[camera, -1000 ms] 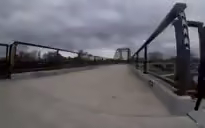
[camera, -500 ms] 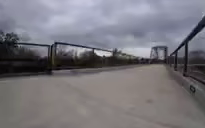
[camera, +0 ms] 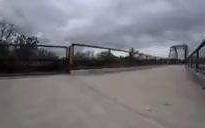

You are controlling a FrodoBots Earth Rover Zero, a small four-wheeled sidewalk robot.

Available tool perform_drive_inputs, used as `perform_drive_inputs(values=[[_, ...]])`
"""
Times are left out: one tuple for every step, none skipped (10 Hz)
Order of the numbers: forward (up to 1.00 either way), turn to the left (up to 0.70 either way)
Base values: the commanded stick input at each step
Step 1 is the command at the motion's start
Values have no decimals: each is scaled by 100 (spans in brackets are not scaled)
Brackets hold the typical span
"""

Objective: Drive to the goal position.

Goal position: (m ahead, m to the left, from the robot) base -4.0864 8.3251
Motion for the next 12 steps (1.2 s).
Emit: perform_drive_inputs(values=[[0, 45], [0, 45], [0, 45], [0, 45], [0, 45], [0, 45], [0, 45], [0, 45], [0, 45], [0, 45], [0, 45], [27, 40]])
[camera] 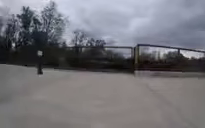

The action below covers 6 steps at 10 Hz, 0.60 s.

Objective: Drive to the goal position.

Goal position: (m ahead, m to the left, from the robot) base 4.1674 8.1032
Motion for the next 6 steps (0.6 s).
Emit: perform_drive_inputs(values=[[100, 27], [100, 27], [100, 27], [100, 27], [100, 27], [100, 27]])
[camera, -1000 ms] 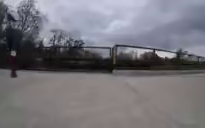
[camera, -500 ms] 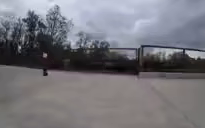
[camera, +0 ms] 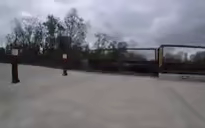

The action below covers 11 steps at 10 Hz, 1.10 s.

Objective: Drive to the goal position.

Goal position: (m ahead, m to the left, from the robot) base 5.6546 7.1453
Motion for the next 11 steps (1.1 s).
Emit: perform_drive_inputs(values=[[100, 27], [100, 27], [100, 27], [100, 27], [100, 27], [100, 27], [100, 27], [100, 27], [100, 27], [100, 27], [100, 27]])
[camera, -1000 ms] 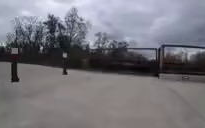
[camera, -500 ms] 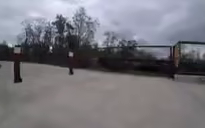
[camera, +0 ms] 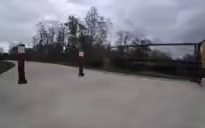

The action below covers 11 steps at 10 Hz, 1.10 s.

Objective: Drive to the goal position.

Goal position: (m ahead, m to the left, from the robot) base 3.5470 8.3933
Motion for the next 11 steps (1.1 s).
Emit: perform_drive_inputs(values=[[100, 27], [100, 27], [100, 27], [100, 27], [100, 27], [100, 27], [100, 27], [100, 27], [100, 27], [100, 27], [100, 27]])
